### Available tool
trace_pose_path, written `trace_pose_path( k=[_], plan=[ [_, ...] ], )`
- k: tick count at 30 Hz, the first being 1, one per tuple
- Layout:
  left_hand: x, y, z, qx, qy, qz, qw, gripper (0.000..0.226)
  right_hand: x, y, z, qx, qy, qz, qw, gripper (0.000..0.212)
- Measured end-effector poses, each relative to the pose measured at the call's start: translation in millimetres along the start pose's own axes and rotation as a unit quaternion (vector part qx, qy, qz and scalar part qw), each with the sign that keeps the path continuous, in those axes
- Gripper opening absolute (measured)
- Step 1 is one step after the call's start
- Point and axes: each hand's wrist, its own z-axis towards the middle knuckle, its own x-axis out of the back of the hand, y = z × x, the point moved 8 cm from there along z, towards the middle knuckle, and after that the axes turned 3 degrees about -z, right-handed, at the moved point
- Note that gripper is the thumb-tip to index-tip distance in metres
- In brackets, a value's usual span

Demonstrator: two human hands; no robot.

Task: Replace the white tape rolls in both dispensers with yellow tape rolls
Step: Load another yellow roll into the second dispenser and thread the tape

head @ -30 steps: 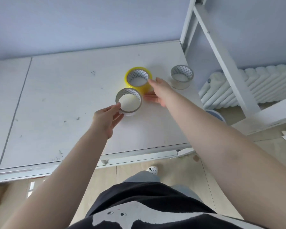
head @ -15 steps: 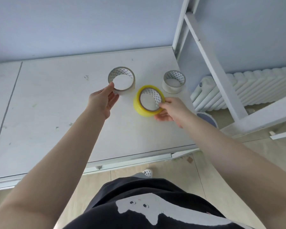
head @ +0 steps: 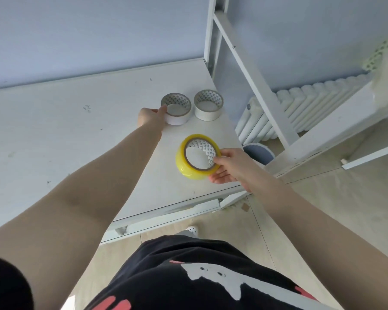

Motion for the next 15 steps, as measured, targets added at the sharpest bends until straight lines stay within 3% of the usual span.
trace_pose_path(
  k=[4, 9, 11, 15],
  plan=[
    [1, 0, 2, -0.031, 0.014, 0.069, 0.997, 0.034, 0, -2, -2, 0.0, 0.004, 0.004, 1.0, 0.022],
    [11, -13, -27, -0.056, 0.001, 0.003, 0.998, 0.04, -2, 2, -5, -0.006, -0.005, 0.033, 0.999, 0.018],
    [12, -28, -62, -0.057, -0.05, -0.054, 0.996, 0.039, -4, 6, -10, -0.008, -0.014, 0.057, 0.998, 0.017],
    [8, -80, -157, -0.003, -0.252, -0.156, 0.955, 0.042, -18, 22, -28, -0.023, -0.061, 0.13, 0.989, 0.018]
  ],
)
